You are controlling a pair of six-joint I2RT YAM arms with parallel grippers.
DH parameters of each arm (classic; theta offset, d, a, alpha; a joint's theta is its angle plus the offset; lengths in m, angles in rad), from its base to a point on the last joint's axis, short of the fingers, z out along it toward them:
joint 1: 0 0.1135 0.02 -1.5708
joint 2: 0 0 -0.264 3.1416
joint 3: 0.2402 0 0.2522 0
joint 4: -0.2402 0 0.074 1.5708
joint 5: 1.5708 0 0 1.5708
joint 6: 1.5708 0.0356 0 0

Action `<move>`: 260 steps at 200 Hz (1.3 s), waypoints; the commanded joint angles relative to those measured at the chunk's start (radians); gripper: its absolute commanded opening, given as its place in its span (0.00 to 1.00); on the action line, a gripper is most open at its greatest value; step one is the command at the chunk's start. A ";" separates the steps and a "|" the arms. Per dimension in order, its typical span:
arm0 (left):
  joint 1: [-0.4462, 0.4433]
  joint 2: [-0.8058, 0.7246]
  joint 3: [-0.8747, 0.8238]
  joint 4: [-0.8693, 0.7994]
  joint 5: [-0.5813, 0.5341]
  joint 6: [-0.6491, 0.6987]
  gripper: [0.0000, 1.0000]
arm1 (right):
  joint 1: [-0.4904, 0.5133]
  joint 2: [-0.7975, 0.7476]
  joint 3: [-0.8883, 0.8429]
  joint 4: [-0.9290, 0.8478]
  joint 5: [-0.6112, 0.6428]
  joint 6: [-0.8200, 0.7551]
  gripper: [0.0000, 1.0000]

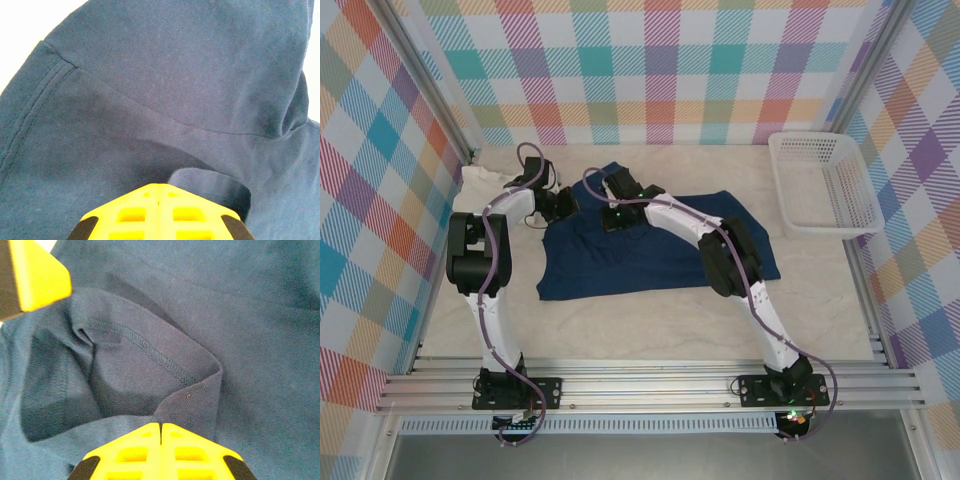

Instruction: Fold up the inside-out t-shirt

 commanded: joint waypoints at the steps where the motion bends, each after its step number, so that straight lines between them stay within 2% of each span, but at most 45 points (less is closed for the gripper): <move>1: -0.010 0.000 0.032 -0.026 0.027 -0.007 0.00 | -0.019 -0.091 -0.047 0.065 -0.032 0.018 0.00; 42: -0.010 0.013 0.057 -0.040 0.011 -0.020 0.00 | -0.055 -0.122 -0.098 0.098 -0.017 0.025 0.00; 79: -0.010 0.043 0.092 -0.057 -0.031 -0.027 0.00 | -0.084 -0.079 -0.088 0.073 0.019 0.055 0.01; 91: -0.010 0.055 0.108 -0.062 -0.046 -0.032 0.03 | -0.089 -0.059 -0.078 0.044 0.058 0.075 0.03; 103: -0.010 0.067 0.127 -0.065 -0.063 -0.037 0.07 | -0.093 -0.049 -0.079 0.029 0.091 0.089 0.05; 132: -0.011 0.079 0.171 -0.082 -0.108 -0.044 0.33 | -0.101 -0.062 -0.097 0.034 0.091 0.084 0.23; 155: -0.010 0.013 0.140 -0.082 -0.165 -0.041 0.42 | -0.101 -0.117 -0.147 0.052 0.072 0.038 0.35; 181: -0.014 -0.183 -0.047 -0.031 -0.203 -0.057 0.46 | -0.101 -0.249 -0.295 0.061 0.061 -0.024 0.41; 214: -0.079 -0.471 -0.404 0.060 -0.146 -0.128 0.48 | -0.143 -0.537 -0.661 0.021 0.108 -0.066 0.44; 240: -0.180 -0.598 -0.603 0.042 -0.151 -0.170 0.48 | -0.278 -0.775 -0.916 -0.054 0.116 -0.045 0.48; 260: -0.205 -0.646 -0.700 0.030 -0.197 -0.198 0.48 | -0.434 -0.872 -1.029 -0.092 0.078 -0.027 0.49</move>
